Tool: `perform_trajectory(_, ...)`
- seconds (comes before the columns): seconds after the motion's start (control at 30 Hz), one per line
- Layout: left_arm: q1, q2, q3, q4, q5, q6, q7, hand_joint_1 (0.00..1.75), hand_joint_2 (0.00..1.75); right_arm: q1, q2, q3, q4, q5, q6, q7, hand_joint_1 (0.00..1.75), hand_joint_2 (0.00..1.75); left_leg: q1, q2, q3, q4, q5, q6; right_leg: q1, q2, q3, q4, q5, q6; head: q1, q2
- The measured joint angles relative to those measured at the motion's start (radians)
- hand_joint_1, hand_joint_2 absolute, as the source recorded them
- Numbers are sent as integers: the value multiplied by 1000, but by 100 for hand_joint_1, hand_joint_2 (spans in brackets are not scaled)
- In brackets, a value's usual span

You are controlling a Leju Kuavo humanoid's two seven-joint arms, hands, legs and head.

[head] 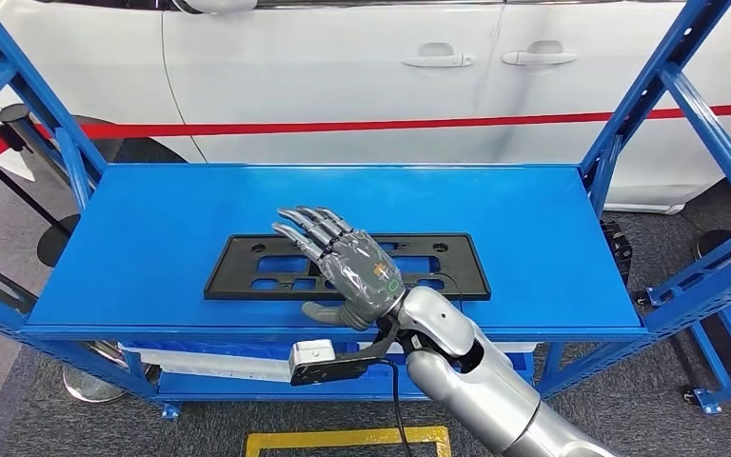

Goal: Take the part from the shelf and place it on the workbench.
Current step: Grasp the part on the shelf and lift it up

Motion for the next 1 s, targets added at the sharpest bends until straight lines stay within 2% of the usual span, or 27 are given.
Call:
perform_trajectory(0.07,-1,0,0,0,0,1,1,0,0,-25,0,9,16,-2,16,4,0,175,-3,0,-3,7,-5,-9,3,-1,43,-95,30,-8,-1,0)
perform_trajectory(0.17,-2,2,0,0,1,3,2,0,0,-38,-1,16,32,-6,24,8,0,175,-4,0,-6,8,-8,-23,6,0,47,-113,31,-21,-1,0)
perform_trajectory(0.23,-2,4,0,0,1,5,3,0,0,-48,-1,21,40,-10,28,9,0,175,-1,0,-17,36,-29,-34,3,-2,49,-118,34,-32,-1,0)
perform_trajectory(0.27,-2,4,0,0,1,5,3,0,0,-57,0,25,44,-14,36,10,0,175,1,0,-35,77,-54,-39,0,-2,49,-120,35,-37,-2,0)
perform_trajectory(0.33,-1,5,0,0,1,6,2,0,0,-73,0,37,60,-25,61,14,0,175,4,1,-97,211,-118,-46,1,-3,49,-120,34,-41,-2,0)
perform_trajectory(0.37,0,5,0,0,1,6,2,0,0,-78,0,44,70,-31,74,17,0,175,5,1,-125,268,-136,-48,1,-3,49,-119,34,-42,-2,0)
perform_trajectory(0.4,1,5,0,0,1,6,2,0,0,-81,0,51,80,-36,83,19,0,175,5,1,-141,296,-137,-49,1,-3,49,-119,34,-42,-2,0)
perform_trajectory(0.43,2,6,0,0,1,6,1,0,0,-85,-1,57,89,-40,89,20,0,175,5,1,-136,281,-116,-48,1,-2,49,-118,33,-42,-2,0)
perform_trajectory(0.47,2,7,0,0,1,6,0,0,0,-90,-1,63,97,-42,93,22,0,175,5,1,-112,227,-80,-46,1,-1,50,-118,33,-41,-2,0)
perform_trajectory(0.53,2,9,0,0,0,6,-3,0,0,-103,-2,71,113,-47,96,23,0,175,3,1,-48,85,-18,-39,3,0,50,-115,31,-36,-2,0)
perform_trajectory(0.57,2,10,0,0,0,6,-4,0,0,-109,-3,75,121,-48,98,24,0,175,1,1,-28,39,-5,-35,4,1,49,-115,32,-32,-1,0)
perform_trajectory(0.6,1,10,0,0,0,6,-4,0,0,-113,-4,79,129,-50,100,24,0,175,-1,0,-18,17,-2,-31,6,1,48,-115,32,-26,-1,0)
perform_trajectory(0.67,3,9,0,0,0,7,-4,0,0,-119,-8,86,144,-54,104,25,0,175,-2,-2,-17,11,0,-21,7,2,48,-119,35,-14,0,0)
perform_trajectory(0.73,4,9,0,0,0,8,-3,0,0,-126,-11,92,154,-59,110,27,0,175,1,-1,-14,2,6,-7,5,1,41,-101,20,-5,0,0)
perform_trajectory(0.77,3,9,0,0,-1,9,-3,0,0,-130,-13,95,158,-62,116,29,0,175,3,0,-12,-2,9,-1,4,1,25,-64,-4,-2,1,0)
perform_trajectory(0.83,2,9,0,0,-1,9,-3,0,0,-134,-19,102,167,-68,132,33,0,175,1,1,-12,-3,11,6,2,1,-35,62,-68,2,2,0)
perform_trajectory(0.87,2,9,0,0,-1,9,-3,0,0,-135,-23,106,172,-70,140,36,0,175,0,1,-12,-3,10,7,2,1,-65,125,-90,3,2,0)
perform_trajectory(0.9,2,9,0,0,-2,9,-2,0,0,-134,-26,110,177,-70,146,37,0,175,-1,1,-12,-2,9,8,2,1,-83,159,-94,3,2,0)
perform_trajectory(0.93,2,9,0,0,-2,9,-2,0,0,-135,-29,114,181,-71,151,37,0,175,-2,0,-12,-1,8,8,2,1,-83,155,-78,2,2,0)
perform_trajectory(0.97,2,9,0,0,-3,9,-2,0,0,-137,-30,117,185,-71,155,37,0,175,-3,-1,-10,1,7,8,2,1,-62,110,-47,-1,2,0)
perform_trajectory(1.0,1,9,0,0,-3,9,-1,0,0,-140,-31,120,188,-71,160,37,0,175,-3,-1,-9,2,5,7,3,1,-28,41,-9,-6,2,0)
